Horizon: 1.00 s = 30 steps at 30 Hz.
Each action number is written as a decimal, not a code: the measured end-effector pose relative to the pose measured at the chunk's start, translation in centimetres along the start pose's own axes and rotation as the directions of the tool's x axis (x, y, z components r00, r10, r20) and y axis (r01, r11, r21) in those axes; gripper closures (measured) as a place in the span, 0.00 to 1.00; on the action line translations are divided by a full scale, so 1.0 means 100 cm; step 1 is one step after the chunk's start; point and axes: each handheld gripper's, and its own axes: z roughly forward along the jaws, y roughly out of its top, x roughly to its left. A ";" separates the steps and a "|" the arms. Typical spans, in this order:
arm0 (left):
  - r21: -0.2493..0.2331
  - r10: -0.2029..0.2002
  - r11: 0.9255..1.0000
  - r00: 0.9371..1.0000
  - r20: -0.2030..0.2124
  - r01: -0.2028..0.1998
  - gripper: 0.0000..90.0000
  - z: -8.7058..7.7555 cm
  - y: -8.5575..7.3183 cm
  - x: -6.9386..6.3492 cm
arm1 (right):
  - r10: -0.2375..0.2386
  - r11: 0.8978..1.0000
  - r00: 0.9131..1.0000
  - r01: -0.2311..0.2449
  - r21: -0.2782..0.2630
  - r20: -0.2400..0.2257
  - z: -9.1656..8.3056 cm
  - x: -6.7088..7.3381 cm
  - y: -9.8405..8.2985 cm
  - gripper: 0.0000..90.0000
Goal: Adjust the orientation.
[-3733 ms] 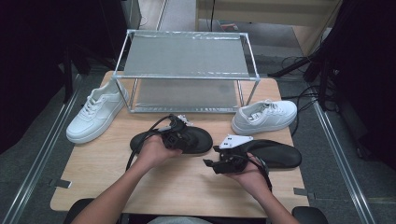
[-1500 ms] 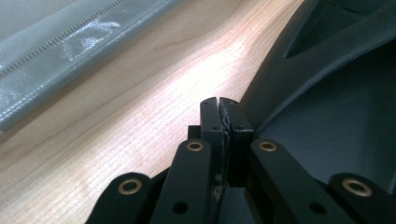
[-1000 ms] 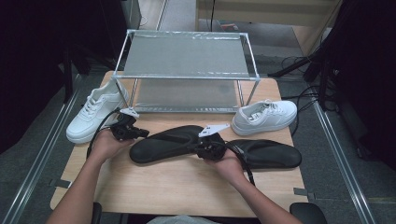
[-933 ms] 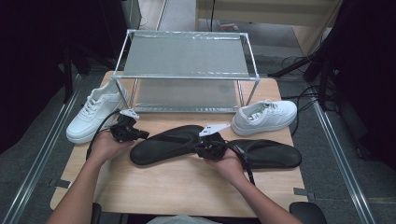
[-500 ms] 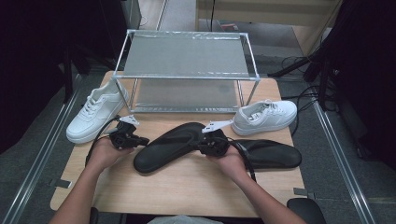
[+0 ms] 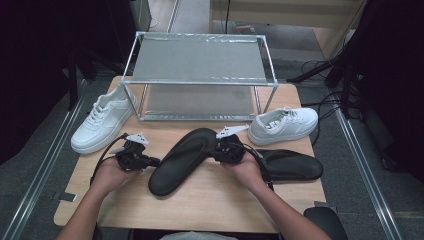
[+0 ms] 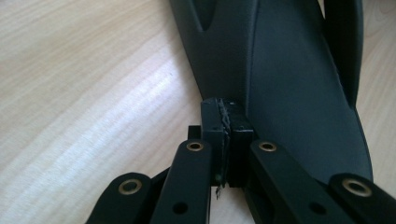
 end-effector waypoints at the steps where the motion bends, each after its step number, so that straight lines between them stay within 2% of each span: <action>1: 0.001 0.002 1.000 1.000 0.000 -0.002 1.00 0.000 -0.001 -0.002 | 0.000 1.000 1.000 0.000 0.001 0.001 0.000 0.000 0.000 0.96; 7: 0.002 0.009 1.000 1.000 0.020 -0.009 0.99 0.001 -0.005 -0.012 | 0.005 1.000 1.000 -0.005 0.001 0.006 0.002 -0.002 0.003 0.96; 11: -0.002 -0.001 1.000 0.999 0.040 0.001 0.99 0.003 -0.006 -0.017 | 0.006 1.000 1.000 -0.006 -0.004 0.014 0.003 -0.003 0.003 0.97; 21: 0.016 0.029 0.999 0.996 0.079 -0.030 0.98 0.008 -0.007 -0.033 | 0.013 1.000 0.999 -0.012 -0.019 0.033 0.007 -0.006 0.007 1.00; 25: 0.017 0.028 0.999 0.995 0.095 -0.030 0.98 0.009 -0.009 -0.040 | 0.014 1.000 0.999 -0.013 -0.022 0.035 0.009 -0.005 0.008 1.00; 30: 0.021 0.036 0.999 0.995 0.096 -0.038 0.96 0.011 -0.008 -0.043 | 0.008 1.000 0.999 -0.007 -0.027 0.046 0.011 -0.004 0.010 0.99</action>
